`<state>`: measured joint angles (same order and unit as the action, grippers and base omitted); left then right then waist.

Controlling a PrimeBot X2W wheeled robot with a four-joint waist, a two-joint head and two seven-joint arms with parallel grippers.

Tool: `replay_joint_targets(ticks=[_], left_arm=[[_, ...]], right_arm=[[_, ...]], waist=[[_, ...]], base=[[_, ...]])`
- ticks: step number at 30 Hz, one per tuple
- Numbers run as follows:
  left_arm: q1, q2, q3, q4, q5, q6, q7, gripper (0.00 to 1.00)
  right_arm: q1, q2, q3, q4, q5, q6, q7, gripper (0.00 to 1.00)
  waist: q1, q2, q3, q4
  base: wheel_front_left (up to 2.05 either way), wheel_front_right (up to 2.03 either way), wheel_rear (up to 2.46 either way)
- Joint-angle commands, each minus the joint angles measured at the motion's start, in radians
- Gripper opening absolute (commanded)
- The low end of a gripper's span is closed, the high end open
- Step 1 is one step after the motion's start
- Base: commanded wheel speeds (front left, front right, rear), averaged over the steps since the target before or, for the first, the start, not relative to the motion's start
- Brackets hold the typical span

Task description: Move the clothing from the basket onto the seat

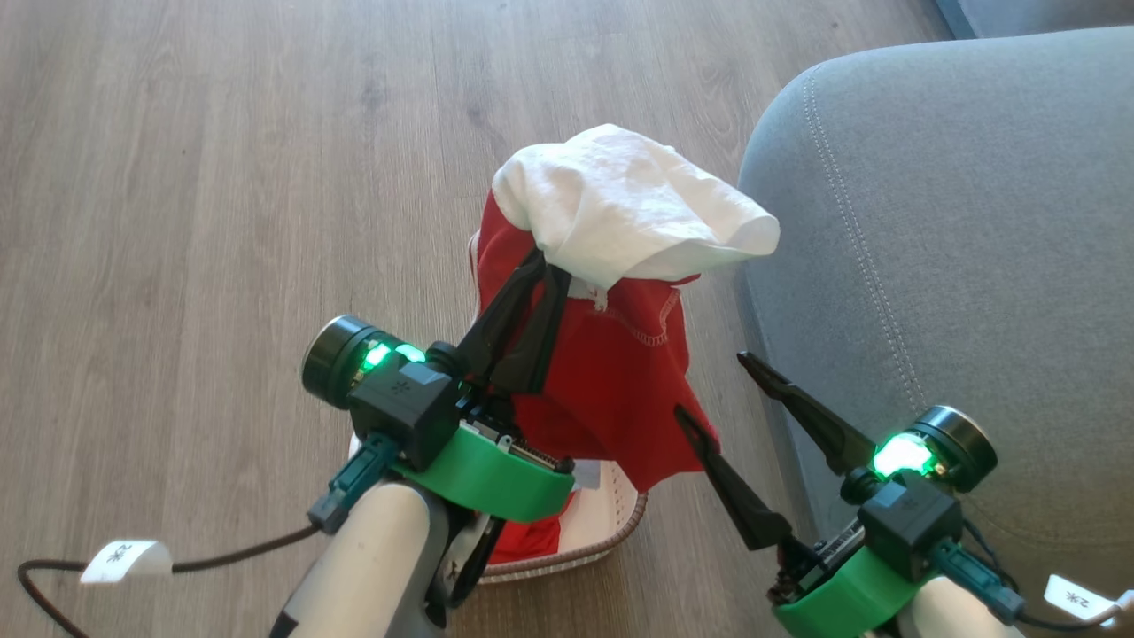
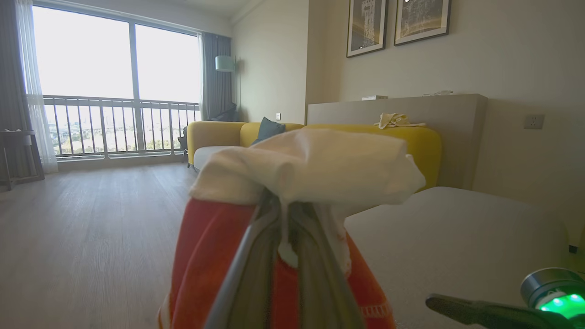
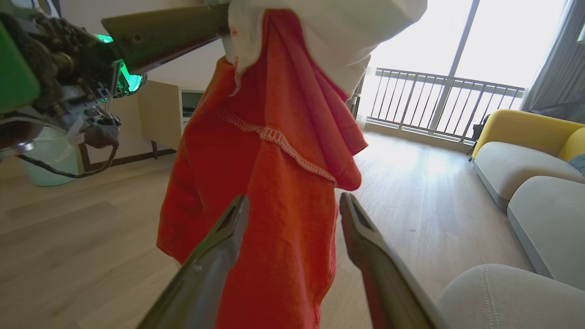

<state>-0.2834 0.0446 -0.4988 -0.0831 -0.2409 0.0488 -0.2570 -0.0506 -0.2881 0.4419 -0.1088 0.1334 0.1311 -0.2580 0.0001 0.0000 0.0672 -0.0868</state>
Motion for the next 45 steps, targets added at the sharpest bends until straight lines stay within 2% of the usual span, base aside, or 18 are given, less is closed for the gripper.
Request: replay_joint_targets(ticks=[1, 15, 25, 33, 34, 35, 36, 45], left_arm=[[-0.028, 0.006, 0.033, -0.036, -0.007, 0.007, -0.005, 0.0], [-0.047, 0.006, -0.022, -0.031, -0.018, -0.003, -0.005, 0.0], [-0.074, 0.006, -0.109, -0.01, -0.03, -0.028, -0.005, 0.0], [-0.099, 0.006, -0.153, -0.013, -0.042, -0.019, -0.005, 0.0], [-0.101, 0.006, -0.155, -0.015, -0.043, -0.017, -0.005, 0.0], [-0.103, 0.006, -0.156, -0.017, -0.044, -0.016, -0.005, 0.0], [-0.105, 0.006, -0.157, -0.018, -0.045, -0.015, -0.005, 0.0], [-0.101, 0.006, -0.148, -0.029, -0.043, -0.009, -0.005, 0.0]], right_arm=[[-0.032, -0.018, 0.025, -0.034, 0.008, 0.0, -0.004, 1.0], [-0.115, 0.005, 0.045, 0.045, -0.038, 0.0, -0.004, 1.0], [-0.17, 0.006, 0.095, 0.101, -0.058, 0.0, -0.004, 1.0], [-0.215, 0.02, 0.11, 0.172, -0.078, 0.0, -0.004, 1.0], [-0.214, 0.026, 0.104, 0.185, -0.076, 0.0, -0.004, 0.84], [-0.213, 0.032, 0.098, 0.201, -0.07, 0.0, -0.004, 0.17], [-0.215, 0.038, 0.092, 0.21, -0.069, 0.0, -0.004, 0.0], [-0.208, 0.077, 0.014, 0.205, -0.057, 0.0, -0.004, 0.0]], waist=[[-0.0001, 0.0, -0.001, 0.002], [-0.0001, 0.0, 0.001, 0.029], [-0.0001, 0.0, -0.003, 0.063], [-0.0001, 0.0, 0.005, 0.07], [-0.0001, 0.0, 0.005, 0.071], [-0.0001, 0.0, 0.006, 0.072], [-0.0001, 0.0, 0.006, 0.073], [-0.0001, 0.0, 0.011, 0.08]], base=[[0.0, 0.0, 0.0], [0.0, 0.0, 0.0], [0.0, 0.0, 0.0], [0.0, 0.0, 0.0], [0.0, 0.0, 0.0], [0.0, 0.0, 0.0], [0.0, 0.0, 0.0], [0.0, 0.0, 0.0]])
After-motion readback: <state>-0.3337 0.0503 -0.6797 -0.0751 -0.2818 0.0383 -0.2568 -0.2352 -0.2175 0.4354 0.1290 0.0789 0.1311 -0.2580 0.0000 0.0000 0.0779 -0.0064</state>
